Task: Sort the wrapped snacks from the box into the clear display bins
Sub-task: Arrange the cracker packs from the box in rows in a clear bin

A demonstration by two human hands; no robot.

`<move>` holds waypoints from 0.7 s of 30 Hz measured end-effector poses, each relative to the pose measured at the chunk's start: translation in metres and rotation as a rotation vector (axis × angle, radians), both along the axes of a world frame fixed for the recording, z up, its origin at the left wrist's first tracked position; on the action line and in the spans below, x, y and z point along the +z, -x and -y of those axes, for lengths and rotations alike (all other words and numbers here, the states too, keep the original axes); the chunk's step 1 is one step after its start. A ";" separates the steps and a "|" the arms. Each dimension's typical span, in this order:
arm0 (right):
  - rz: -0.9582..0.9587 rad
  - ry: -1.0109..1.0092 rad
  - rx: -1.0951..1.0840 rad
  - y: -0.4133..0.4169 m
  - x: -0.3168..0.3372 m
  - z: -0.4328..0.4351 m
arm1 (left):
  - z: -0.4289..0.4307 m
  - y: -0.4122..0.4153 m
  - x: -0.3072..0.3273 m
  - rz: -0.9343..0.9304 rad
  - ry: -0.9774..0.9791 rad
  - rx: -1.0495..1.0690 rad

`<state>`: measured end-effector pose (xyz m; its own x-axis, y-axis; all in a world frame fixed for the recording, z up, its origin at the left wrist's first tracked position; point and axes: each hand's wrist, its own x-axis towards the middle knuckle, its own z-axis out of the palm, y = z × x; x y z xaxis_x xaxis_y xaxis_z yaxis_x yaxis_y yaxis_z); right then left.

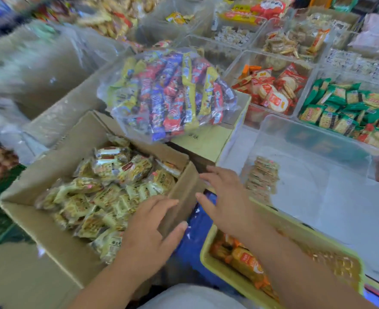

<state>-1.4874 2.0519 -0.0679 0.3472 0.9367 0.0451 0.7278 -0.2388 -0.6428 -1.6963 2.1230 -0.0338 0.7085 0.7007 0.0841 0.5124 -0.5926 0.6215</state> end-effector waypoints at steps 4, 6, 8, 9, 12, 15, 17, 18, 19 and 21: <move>0.047 0.022 0.188 0.090 0.010 -0.019 | -0.043 0.078 -0.003 -0.141 0.080 0.216; 0.070 0.079 0.231 0.123 0.007 -0.029 | -0.070 0.111 -0.012 -0.269 0.176 0.303; 0.131 0.170 0.228 0.146 0.001 -0.038 | -0.096 0.134 -0.021 -0.372 0.286 0.344; 0.154 0.227 0.209 0.154 -0.001 -0.042 | -0.108 0.142 -0.026 -0.417 0.327 0.340; 0.169 0.344 0.109 0.172 -0.006 -0.050 | -0.136 0.145 -0.037 -0.505 0.449 0.256; 0.254 0.377 0.038 0.182 -0.007 -0.054 | -0.159 0.128 -0.044 -0.571 0.540 0.164; 0.282 0.397 0.008 0.185 -0.008 -0.055 | -0.170 0.115 -0.052 -0.582 0.582 0.156; 0.289 0.403 -0.005 0.185 -0.009 -0.055 | -0.175 0.109 -0.056 -0.573 0.620 0.175; 0.293 0.408 -0.017 0.186 -0.010 -0.055 | -0.178 0.104 -0.061 -0.562 0.657 0.198; 0.290 0.410 -0.039 0.187 -0.011 -0.053 | -0.181 0.094 -0.068 -0.562 0.684 0.219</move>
